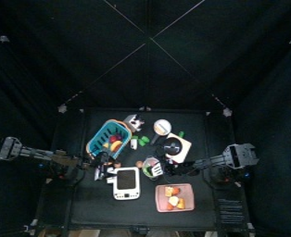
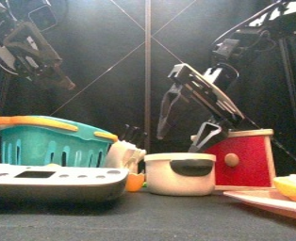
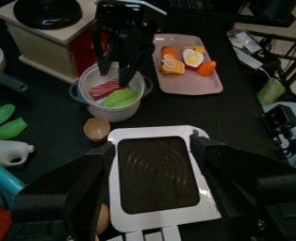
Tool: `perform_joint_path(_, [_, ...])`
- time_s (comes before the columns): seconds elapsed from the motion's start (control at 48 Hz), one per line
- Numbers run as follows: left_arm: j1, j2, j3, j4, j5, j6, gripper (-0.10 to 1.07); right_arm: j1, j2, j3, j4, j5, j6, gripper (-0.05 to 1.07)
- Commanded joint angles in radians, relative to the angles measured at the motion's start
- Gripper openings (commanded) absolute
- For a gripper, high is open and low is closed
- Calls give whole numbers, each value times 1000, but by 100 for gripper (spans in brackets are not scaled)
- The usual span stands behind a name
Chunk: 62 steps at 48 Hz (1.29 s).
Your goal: Grab salmon sushi
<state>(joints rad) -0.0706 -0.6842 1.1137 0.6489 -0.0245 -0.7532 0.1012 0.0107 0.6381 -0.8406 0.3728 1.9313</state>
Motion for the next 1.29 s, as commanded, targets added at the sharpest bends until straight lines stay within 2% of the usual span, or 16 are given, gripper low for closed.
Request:
perform_joint_path(0.0, [-2,2,-15,0,-8,2,97,2,-41,-17,9,15,-3,101])
perform_joint_path(0.396, [2,0,-12,3,-8,3,97,6,-34,-80,101,163,-8,101])
perform_joint_path(0.812, [3,0,-8,3,-8,3,97,-3,54,-141,290,195,-169,101])
perform_joint_path(1.271, [5,0,-3,3,-8,3,97,-51,118,-181,324,241,-193,101])
